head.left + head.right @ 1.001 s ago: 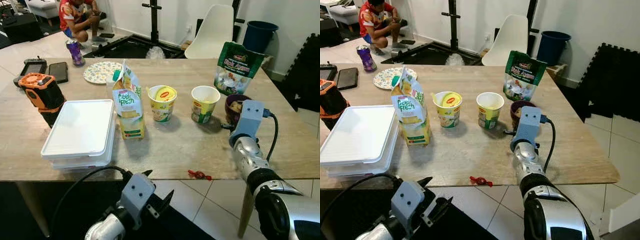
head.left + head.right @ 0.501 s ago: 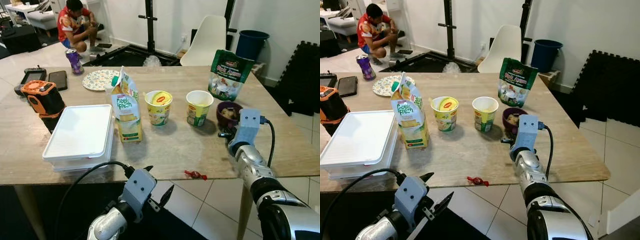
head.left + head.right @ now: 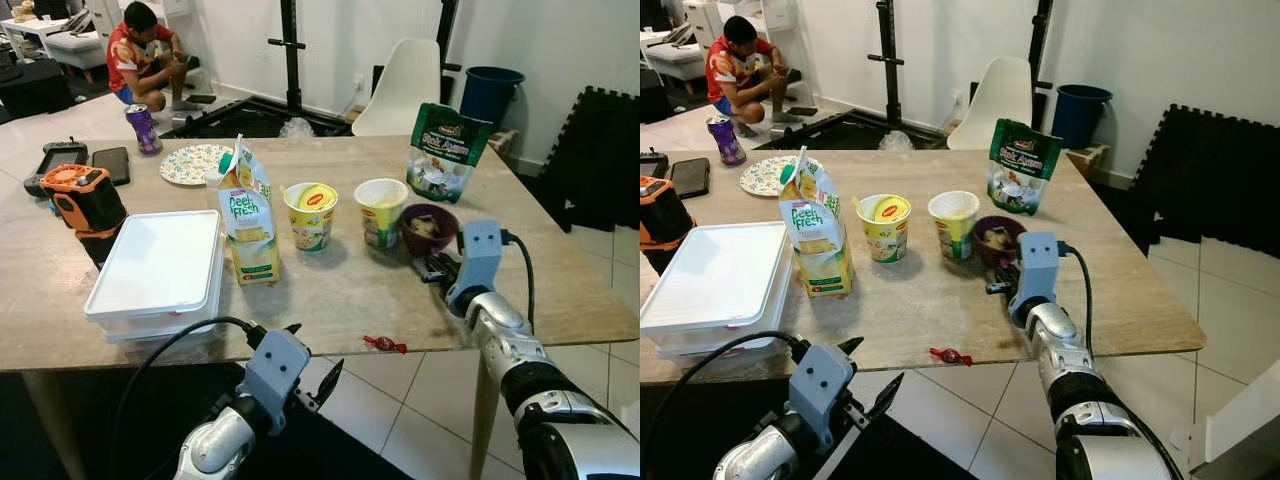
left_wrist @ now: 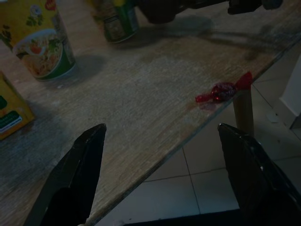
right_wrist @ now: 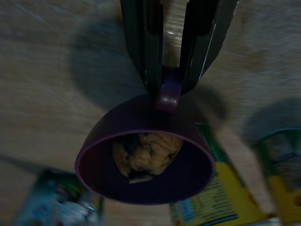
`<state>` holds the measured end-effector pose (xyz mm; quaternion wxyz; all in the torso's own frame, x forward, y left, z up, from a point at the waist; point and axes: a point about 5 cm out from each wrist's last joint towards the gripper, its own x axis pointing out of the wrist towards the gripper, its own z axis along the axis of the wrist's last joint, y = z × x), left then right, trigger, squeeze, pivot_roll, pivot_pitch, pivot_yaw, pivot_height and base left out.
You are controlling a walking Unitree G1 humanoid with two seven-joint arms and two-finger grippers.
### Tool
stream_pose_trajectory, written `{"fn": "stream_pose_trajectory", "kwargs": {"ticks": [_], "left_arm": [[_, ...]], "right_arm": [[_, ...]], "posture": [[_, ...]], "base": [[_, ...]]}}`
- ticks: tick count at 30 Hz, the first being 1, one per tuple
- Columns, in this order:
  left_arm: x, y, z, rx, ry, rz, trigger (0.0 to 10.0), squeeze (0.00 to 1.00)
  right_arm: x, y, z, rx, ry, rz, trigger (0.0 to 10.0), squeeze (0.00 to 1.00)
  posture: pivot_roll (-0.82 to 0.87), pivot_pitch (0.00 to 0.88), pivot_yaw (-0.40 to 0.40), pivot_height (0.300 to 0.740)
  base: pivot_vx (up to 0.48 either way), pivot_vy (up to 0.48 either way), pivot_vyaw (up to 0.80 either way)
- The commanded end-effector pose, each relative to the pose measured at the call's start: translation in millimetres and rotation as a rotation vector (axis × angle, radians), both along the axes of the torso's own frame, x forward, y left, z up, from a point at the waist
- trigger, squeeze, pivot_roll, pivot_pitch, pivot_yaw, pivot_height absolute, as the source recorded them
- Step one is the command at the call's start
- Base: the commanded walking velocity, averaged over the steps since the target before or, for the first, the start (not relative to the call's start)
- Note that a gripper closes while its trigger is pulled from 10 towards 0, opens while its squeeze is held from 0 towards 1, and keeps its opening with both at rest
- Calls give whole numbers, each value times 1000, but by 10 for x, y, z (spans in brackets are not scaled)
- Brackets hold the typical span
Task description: Restocking fridge
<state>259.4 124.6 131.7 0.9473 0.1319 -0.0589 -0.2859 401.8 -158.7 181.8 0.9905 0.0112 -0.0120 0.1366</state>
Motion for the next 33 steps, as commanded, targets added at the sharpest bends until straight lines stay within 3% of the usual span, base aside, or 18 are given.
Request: {"fn": "stream_pose_trajectory", "kwargs": {"ticks": [1,8,20,25,33], "left_arm": [[10,20,-45,-14,12,22,10000,0],[71,63,-31,-22,9,57,10000,0],[106,35,-46,-31,18,53,10000,0],[80,34,-67,-37,29,47,10000,0],[61,22,-75,-40,34,43,10000,0]], "right_arm": [[-17,11,2,-1,-10,20,0,0],[-52,16,-33,-48,-7,60,0,0],[-165,-249,-252,-111,108,77,0,0],[-267,-319,-328,-131,166,217,0,0],[-353,-327,-355,-118,192,338,0,0]], "posture": [[66,87,-21,734],[67,76,-19,734],[55,77,-12,734],[56,78,-13,734],[59,86,-15,734]], "base": [[0,0,0],[0,0,0],[0,0,0],[0,0,0],[0,0,0]]}}
